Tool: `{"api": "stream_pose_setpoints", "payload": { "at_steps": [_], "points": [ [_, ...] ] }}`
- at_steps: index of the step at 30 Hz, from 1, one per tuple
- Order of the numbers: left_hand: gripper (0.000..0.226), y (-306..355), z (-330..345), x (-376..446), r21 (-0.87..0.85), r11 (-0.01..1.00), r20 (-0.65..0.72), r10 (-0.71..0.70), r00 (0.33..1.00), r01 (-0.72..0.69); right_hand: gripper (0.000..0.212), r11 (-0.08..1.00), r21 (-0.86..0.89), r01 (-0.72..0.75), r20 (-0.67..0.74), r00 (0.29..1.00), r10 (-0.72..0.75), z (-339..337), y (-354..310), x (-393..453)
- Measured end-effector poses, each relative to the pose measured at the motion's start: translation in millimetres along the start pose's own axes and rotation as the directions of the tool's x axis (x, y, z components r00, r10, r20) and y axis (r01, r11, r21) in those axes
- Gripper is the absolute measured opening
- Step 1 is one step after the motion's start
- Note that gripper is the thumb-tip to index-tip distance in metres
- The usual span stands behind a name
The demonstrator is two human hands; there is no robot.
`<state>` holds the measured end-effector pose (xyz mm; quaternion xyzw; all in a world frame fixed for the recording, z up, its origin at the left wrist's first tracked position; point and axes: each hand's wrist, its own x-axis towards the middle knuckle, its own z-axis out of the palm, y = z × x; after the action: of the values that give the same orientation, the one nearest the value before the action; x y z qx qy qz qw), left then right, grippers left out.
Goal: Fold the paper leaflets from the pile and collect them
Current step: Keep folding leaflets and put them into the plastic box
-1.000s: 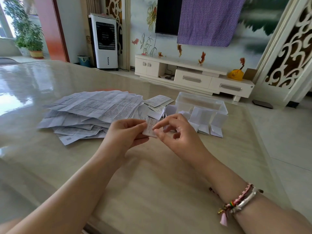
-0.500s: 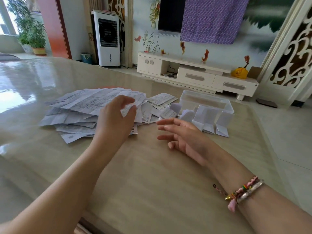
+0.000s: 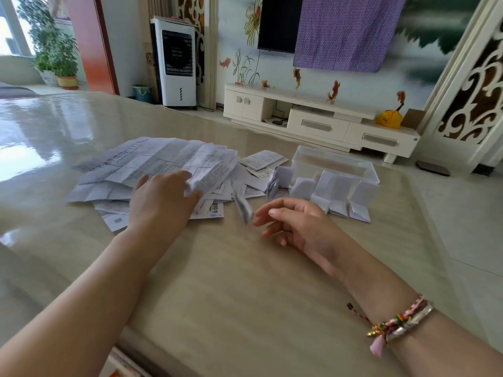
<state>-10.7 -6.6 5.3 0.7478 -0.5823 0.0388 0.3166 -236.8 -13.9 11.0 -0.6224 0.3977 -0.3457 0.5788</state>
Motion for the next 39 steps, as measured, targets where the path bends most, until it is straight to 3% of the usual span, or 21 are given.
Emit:
{"api": "stream_pose_setpoints", "payload": {
  "at_steps": [5,11,13,15,18,22,25,30,35,39],
  "points": [
    [0.023,-4,2,-1,0.007,1.000,-0.016,-0.017,1.000,0.017,0.024,0.994,-0.109,0.019,0.001,1.000,-0.019,2,-2,-4],
    [0.032,-6,-6,-1,-0.076,0.997,-0.094,-0.029,0.995,0.022,0.022,0.976,-0.205,0.080,-0.022,0.996,-0.086,5,0,-5],
    [0.032,-7,-10,-1,-0.130,0.991,-0.131,-0.038,0.991,0.021,0.017,0.905,-0.397,0.153,-0.091,0.975,-0.205,8,4,-3],
    [0.033,-8,-13,-2,-0.156,0.988,-0.144,-0.031,0.989,0.008,0.019,0.808,-0.555,0.195,-0.072,0.957,-0.281,14,5,-2],
    [0.032,-11,-14,-4,-0.172,0.985,-0.124,-0.038,0.992,0.016,0.018,0.700,-0.670,0.247,0.071,0.960,-0.271,24,6,-1],
    [0.025,-9,-14,-9,-0.223,0.971,-0.072,-0.101,0.992,0.082,0.032,0.536,-0.780,0.324,0.224,0.943,-0.246,32,11,5],
    [0.035,-9,-16,-10,-0.195,0.976,-0.018,-0.098,0.995,0.092,0.039,0.503,-0.802,0.322,0.245,0.946,-0.214,36,9,5],
    [0.074,-13,-16,-12,0.008,0.999,0.232,-0.045,0.972,0.045,0.053,0.357,-0.882,0.306,0.209,0.935,-0.287,34,9,6],
    [0.041,-9,-15,-15,0.081,0.997,0.134,-0.019,0.991,0.008,0.039,0.367,-0.882,0.295,0.103,0.882,-0.460,24,9,4],
    [0.027,-7,-13,-17,0.009,1.000,0.064,0.005,0.998,-0.006,0.033,0.398,-0.856,0.330,0.074,0.840,-0.537,23,10,7]
  ]
}}
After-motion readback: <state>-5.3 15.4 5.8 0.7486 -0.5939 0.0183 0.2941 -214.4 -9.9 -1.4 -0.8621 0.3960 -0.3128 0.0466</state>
